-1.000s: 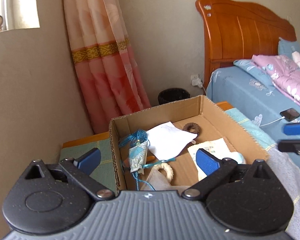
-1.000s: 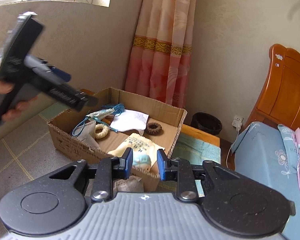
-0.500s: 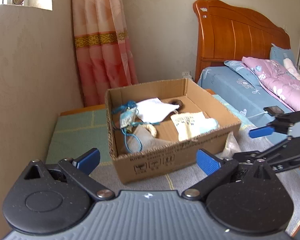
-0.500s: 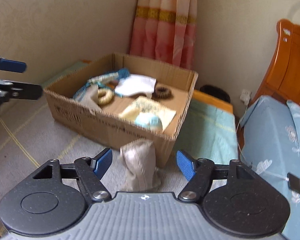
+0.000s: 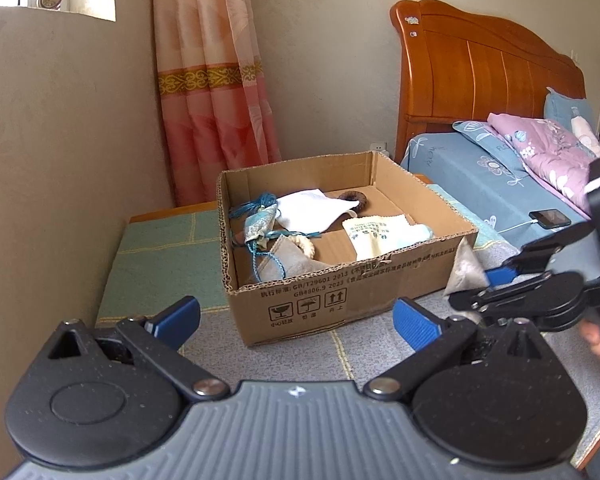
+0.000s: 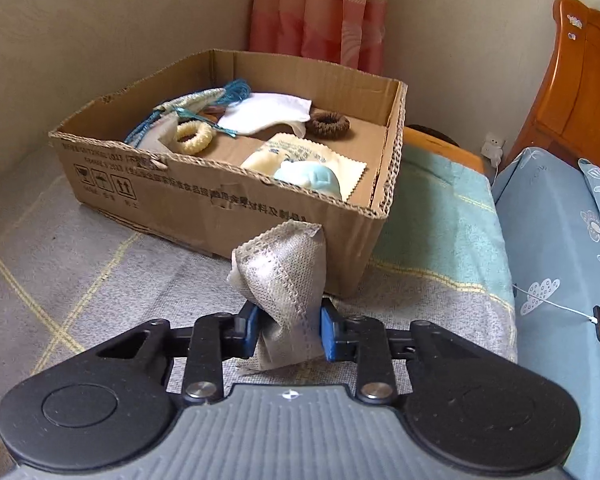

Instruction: Organize soft objects

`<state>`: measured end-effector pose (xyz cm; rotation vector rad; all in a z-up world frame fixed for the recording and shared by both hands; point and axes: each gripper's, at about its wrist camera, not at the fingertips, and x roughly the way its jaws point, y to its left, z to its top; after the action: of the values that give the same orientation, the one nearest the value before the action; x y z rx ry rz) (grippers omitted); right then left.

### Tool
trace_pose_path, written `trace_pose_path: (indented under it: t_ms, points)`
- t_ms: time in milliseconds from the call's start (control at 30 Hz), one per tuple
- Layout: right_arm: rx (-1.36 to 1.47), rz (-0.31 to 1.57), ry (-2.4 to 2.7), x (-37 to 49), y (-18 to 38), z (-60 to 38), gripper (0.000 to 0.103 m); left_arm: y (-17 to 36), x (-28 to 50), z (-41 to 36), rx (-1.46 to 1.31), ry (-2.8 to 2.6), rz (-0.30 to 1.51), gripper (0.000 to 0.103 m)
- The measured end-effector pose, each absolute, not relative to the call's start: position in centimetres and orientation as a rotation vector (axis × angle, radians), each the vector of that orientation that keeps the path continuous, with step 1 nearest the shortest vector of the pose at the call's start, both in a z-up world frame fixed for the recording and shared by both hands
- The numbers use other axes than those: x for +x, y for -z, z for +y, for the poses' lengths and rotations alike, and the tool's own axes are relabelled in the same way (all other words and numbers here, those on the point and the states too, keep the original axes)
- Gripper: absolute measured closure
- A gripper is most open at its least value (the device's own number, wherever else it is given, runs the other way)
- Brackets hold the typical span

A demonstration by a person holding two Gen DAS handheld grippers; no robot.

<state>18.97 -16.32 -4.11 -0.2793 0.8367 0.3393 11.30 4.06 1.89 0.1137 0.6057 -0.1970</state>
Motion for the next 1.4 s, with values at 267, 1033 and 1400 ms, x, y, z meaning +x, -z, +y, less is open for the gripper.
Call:
trace_pose_path:
  t_ms: [267, 1033, 1400]
  points:
    - [-0.287, 0.688, -0.403, 18.2, -3.1, -15.4, 0.069, -1.4, 10.8, 3.6, 0.154, 0.172, 0.599, 0.001]
    - [-0.226, 0.758, -0.248, 22.5, -5.0, -12.8, 0.0, -2.5, 11.2, 3.3, 0.159, 0.076, 0.64, 0.001]
    - [-0.108, 0.801, -0.093, 16.9, -4.9, -14.4, 0.0, -4.9, 12.6, 2.6, 0.131, -0.017, 0.669, 0.001]
